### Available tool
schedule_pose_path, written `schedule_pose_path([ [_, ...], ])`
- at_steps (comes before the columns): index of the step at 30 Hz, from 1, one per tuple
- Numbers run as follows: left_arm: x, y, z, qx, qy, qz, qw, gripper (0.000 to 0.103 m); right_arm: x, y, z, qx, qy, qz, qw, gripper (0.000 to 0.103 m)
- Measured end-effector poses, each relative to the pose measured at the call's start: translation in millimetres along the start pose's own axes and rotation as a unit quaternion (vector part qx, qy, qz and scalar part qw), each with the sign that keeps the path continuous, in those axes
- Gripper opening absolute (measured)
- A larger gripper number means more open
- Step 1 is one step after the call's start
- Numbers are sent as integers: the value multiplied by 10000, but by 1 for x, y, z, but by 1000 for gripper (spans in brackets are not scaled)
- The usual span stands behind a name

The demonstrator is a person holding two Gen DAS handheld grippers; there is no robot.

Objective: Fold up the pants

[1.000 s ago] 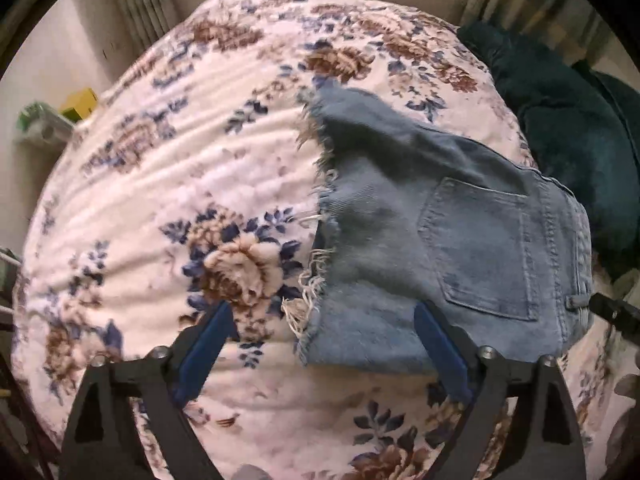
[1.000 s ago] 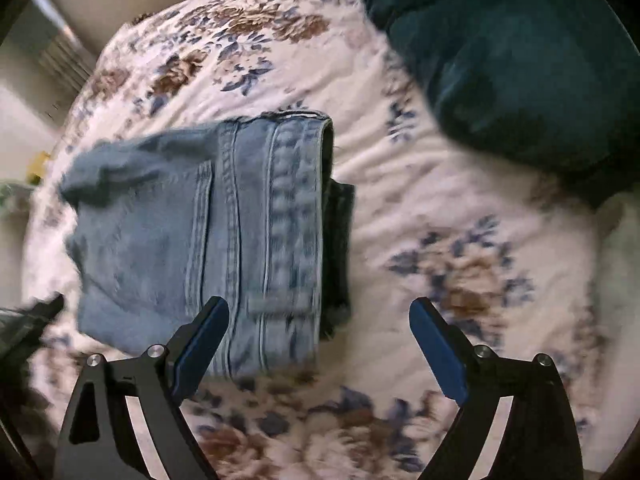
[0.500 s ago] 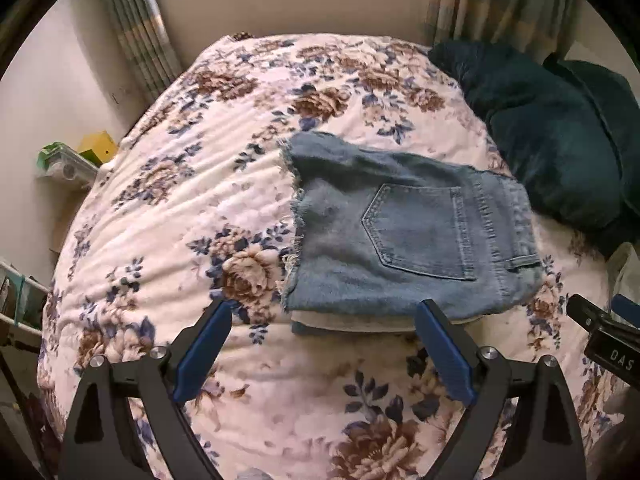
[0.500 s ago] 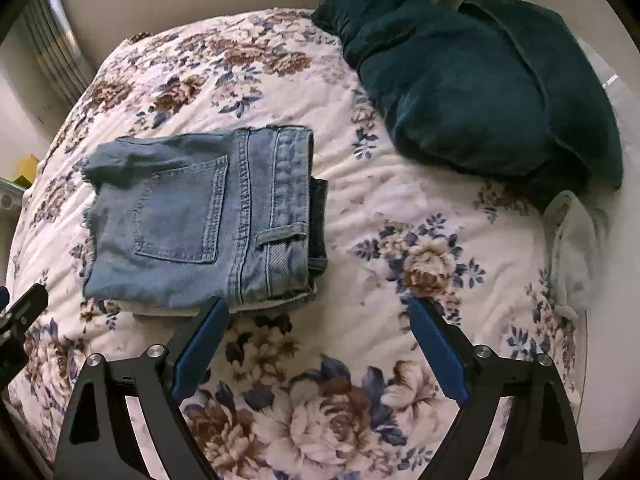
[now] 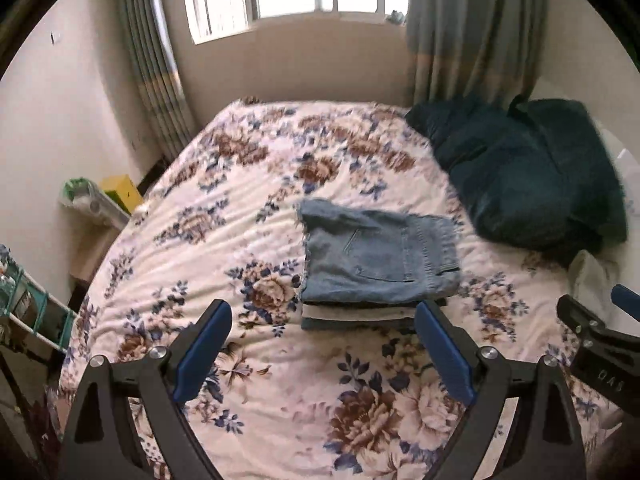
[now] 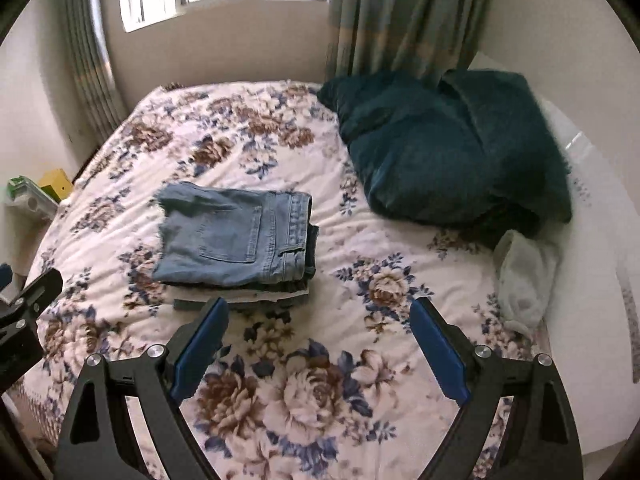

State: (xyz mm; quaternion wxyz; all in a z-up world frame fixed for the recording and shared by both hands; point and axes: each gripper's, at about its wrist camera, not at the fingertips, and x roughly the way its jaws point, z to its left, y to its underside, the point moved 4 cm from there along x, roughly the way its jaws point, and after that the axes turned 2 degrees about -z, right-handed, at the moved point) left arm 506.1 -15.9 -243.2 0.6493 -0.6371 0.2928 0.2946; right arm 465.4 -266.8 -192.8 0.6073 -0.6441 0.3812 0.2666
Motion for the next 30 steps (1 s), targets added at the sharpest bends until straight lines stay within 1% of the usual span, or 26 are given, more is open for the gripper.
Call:
schedule_pose_path([
  [2, -29, 2, 4, -45, 39, -122, 9999, 94, -44, 8, -4, 86, -28, -145, 9999, 94],
  [4, -64, 7, 10, -110, 152, -254, 9995, 94, -80, 16, -5, 103, -13, -275, 9996, 94],
  [5, -83, 12, 13, -121, 186, -309, 9993, 94, -106, 22, -5, 132, -10, -369, 9992, 94],
  [7, -110, 19, 18, -142, 264, -345, 9990, 94, -145, 34, -5, 162, -1, -507, 9986, 94],
  [8, -124, 24, 20, -141, 302, -357, 9988, 94, -159, 38, -5, 176, 3, -557, 9983, 94],
  [9, -140, 29, 22, -124, 376, -386, 9985, 94, -188, 49, -3, 194, 31, -645, 9977, 94],
  [12, -186, 42, 29, 4, 353, -559, 9978, 94, -240, 73, -5, 339, 4, -753, 9966, 94],
  [15, -231, 57, 36, 31, 410, -666, 9969, 94, -299, 101, -8, 462, -9, -909, 9948, 94],
  [16, -245, 62, 38, 65, 398, -714, 9966, 94, -311, 106, -9, 478, -9, -945, 9944, 94],
  [17, -257, 67, 39, 92, 333, -761, 9965, 94, -335, 117, -11, 509, -41, -1011, 9936, 94],
  [20, -296, 81, 43, 80, 235, -894, 9957, 94, -376, 140, -15, 520, -77, -1084, 9927, 94],
  [22, -315, 90, 44, 10, 226, -940, 9953, 94, -401, 153, -18, 394, -36, -1150, 9926, 94],
  [26, -341, 102, 42, -64, 133, -973, 9951, 94, -446, 171, -26, 234, -137, -1276, 9915, 94],
  [30, -366, 116, 34, -92, 225, -972, 9950, 94, -476, 179, -37, 222, -245, -1341, 9904, 94],
])
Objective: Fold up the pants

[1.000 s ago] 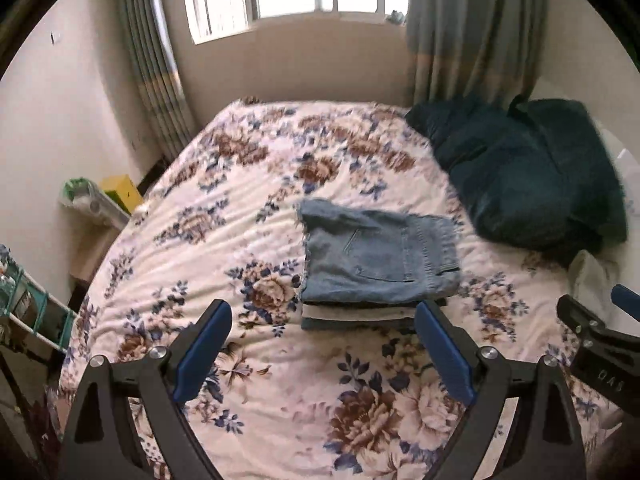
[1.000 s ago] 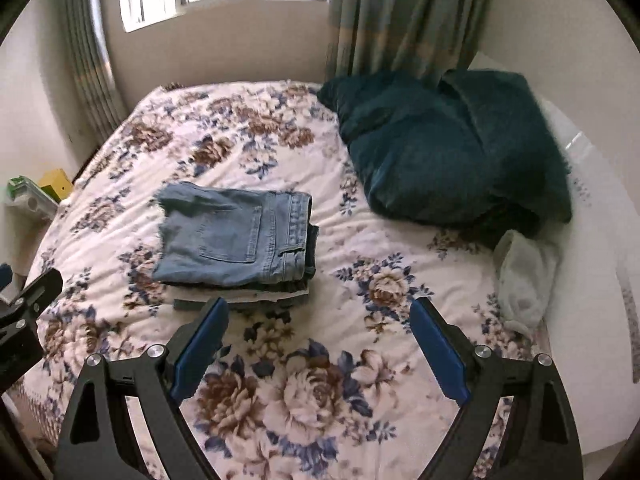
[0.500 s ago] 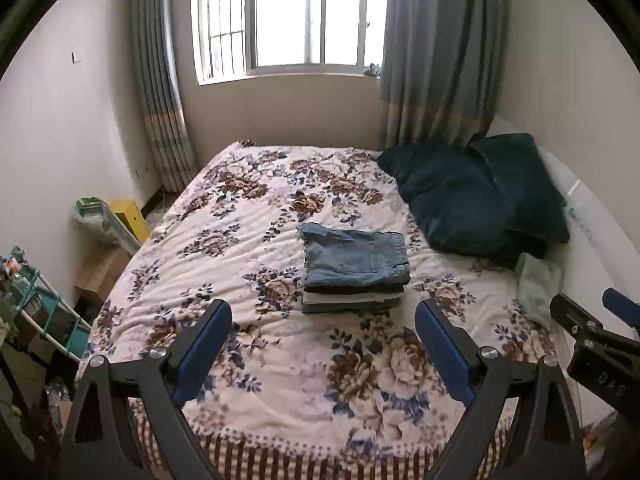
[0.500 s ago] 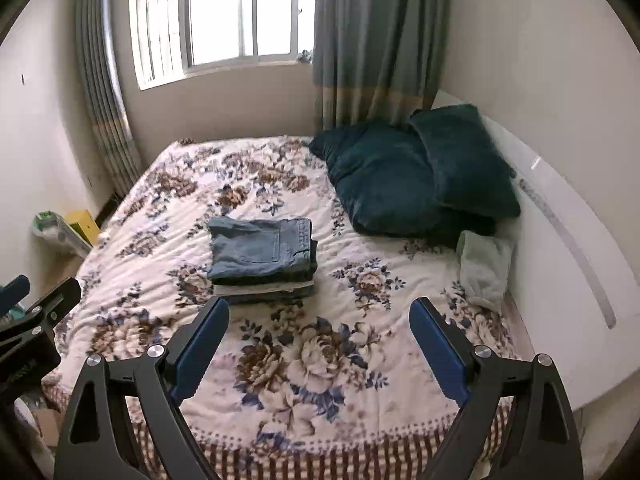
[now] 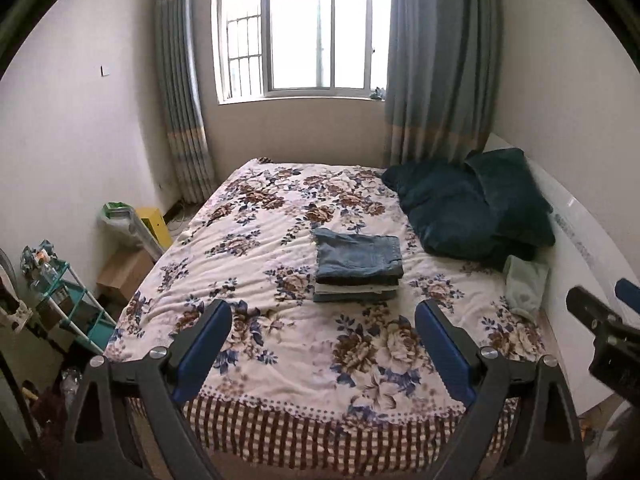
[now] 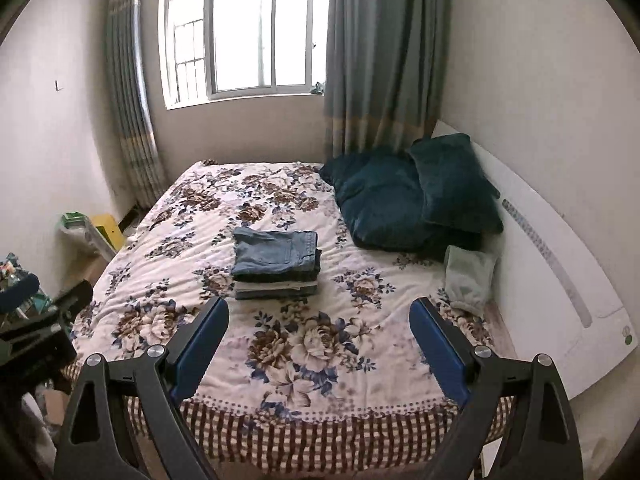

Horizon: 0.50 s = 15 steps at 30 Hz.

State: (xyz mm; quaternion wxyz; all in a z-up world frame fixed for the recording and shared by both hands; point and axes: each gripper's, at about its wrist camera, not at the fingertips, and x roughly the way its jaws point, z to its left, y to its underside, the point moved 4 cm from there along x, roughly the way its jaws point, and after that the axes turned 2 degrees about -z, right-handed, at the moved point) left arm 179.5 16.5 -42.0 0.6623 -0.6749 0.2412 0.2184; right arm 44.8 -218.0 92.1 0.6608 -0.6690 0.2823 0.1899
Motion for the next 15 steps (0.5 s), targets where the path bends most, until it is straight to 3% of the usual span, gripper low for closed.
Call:
schedule_pose_path([
  [6, -20, 5, -11, 59, -25, -79, 9999, 94, -10, 2, -16, 103, -116, 116, 9998, 94],
  [10, -11, 3, -14, 19, -60, -105, 9999, 94, 4, 3, -23, 106, -51, 156, 9998, 94],
  [12, -3, 2, -17, 1, -63, -123, 9999, 102, 12, -1, -25, 157, -15, 109, 9998, 94],
  [15, 14, -1, -19, 11, -148, -114, 9998, 103, 33, -8, -23, 150, -38, 24, 9999, 94],
])
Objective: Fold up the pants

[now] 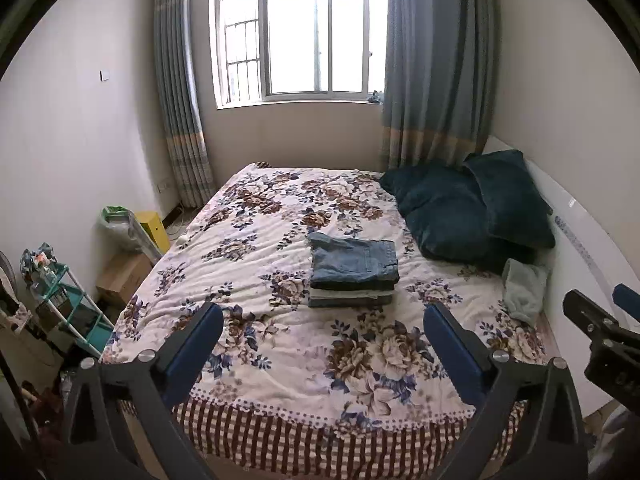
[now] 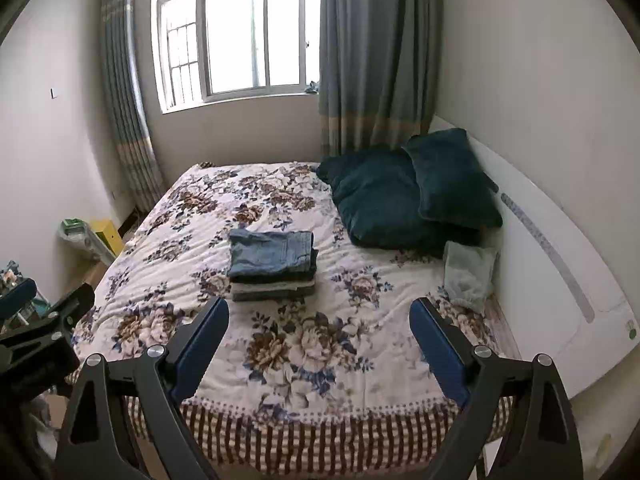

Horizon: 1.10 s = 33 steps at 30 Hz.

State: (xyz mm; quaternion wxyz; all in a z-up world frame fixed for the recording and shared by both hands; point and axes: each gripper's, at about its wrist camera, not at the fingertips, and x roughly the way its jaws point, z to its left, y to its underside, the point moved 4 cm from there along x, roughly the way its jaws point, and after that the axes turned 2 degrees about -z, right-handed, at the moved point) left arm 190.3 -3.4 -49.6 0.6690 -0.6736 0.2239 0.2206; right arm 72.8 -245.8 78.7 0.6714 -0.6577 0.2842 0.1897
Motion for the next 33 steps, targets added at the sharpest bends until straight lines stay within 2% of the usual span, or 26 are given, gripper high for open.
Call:
schedule_pose_path([
  [5, 32, -4, -2, -3, -151, 110, 9998, 103, 42, -17, 9, -38, -64, -30, 10000, 94],
  [10, 59, -10, -5, 101, -304, 254, 9992, 103, 89, -32, 17, -91, -9, 119, 9999, 94],
  [20, 94, -18, -16, 176, -276, 464, 9984, 103, 164, -36, 19, -70, 127, 519, 9985, 94],
  [33, 110, -18, -13, 158, -266, 517, 9982, 103, 172, -23, 18, -106, 208, 530, 9983, 94],
])
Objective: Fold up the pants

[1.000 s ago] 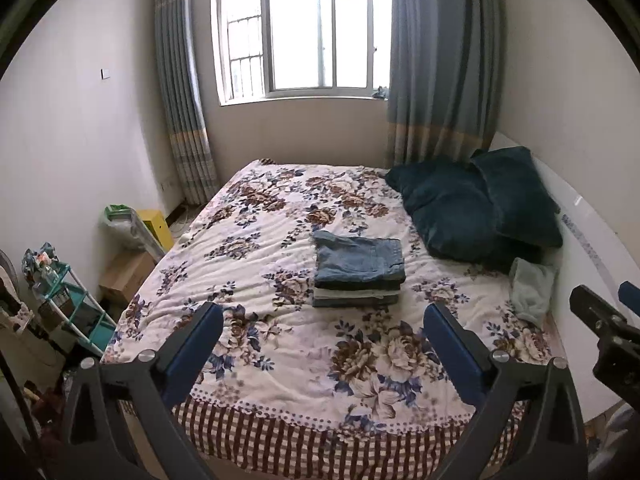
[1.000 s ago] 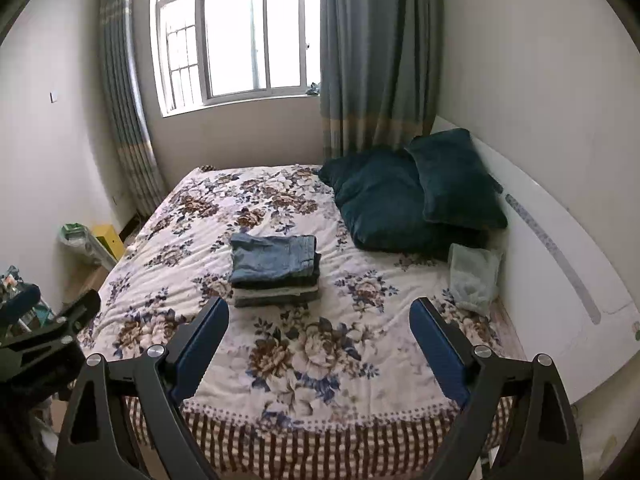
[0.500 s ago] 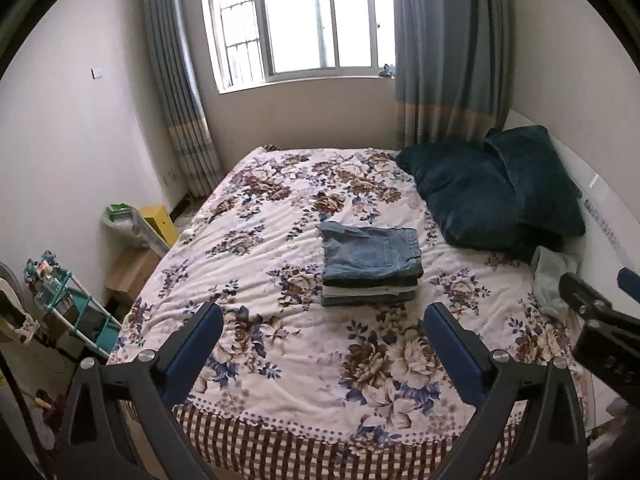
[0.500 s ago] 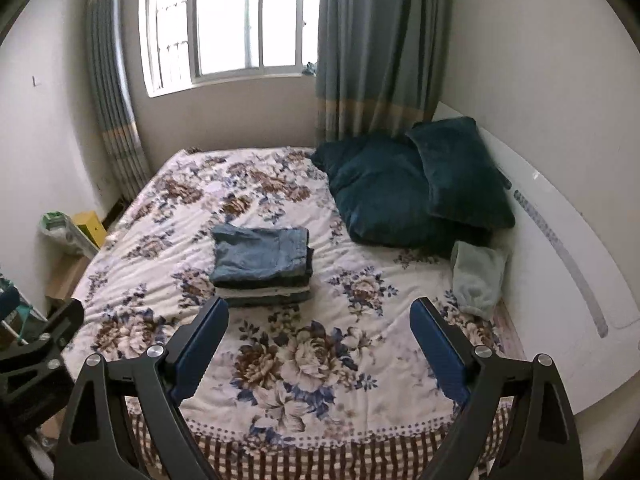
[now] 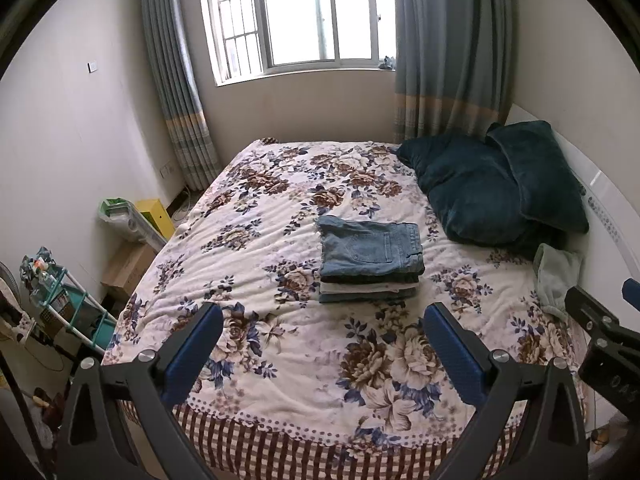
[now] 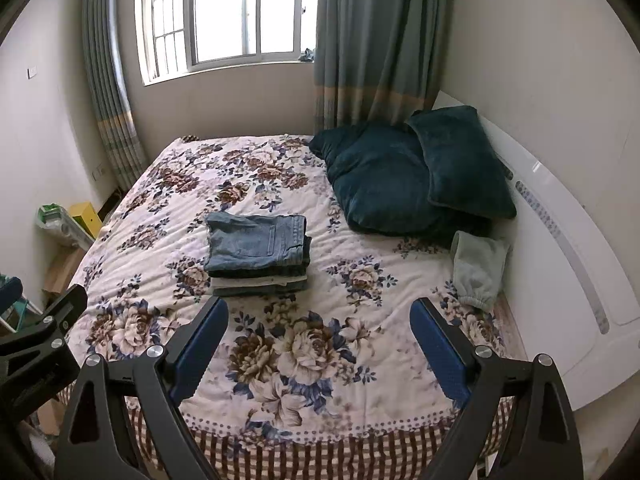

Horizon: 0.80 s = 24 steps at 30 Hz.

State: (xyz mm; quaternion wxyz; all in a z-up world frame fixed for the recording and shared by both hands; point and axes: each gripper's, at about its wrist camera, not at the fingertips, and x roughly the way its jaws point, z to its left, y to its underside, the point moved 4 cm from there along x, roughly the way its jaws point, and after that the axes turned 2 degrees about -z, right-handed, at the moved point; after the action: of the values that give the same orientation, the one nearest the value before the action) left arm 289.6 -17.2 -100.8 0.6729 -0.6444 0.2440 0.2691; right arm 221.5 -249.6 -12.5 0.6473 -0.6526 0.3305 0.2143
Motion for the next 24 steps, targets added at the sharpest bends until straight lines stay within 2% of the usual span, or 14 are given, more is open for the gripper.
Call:
schedule_pose_path([
  [24, -1, -2, 4, 83, -36, -131, 9999, 103, -7, -8, 20, -21, -149, -63, 9999, 95],
])
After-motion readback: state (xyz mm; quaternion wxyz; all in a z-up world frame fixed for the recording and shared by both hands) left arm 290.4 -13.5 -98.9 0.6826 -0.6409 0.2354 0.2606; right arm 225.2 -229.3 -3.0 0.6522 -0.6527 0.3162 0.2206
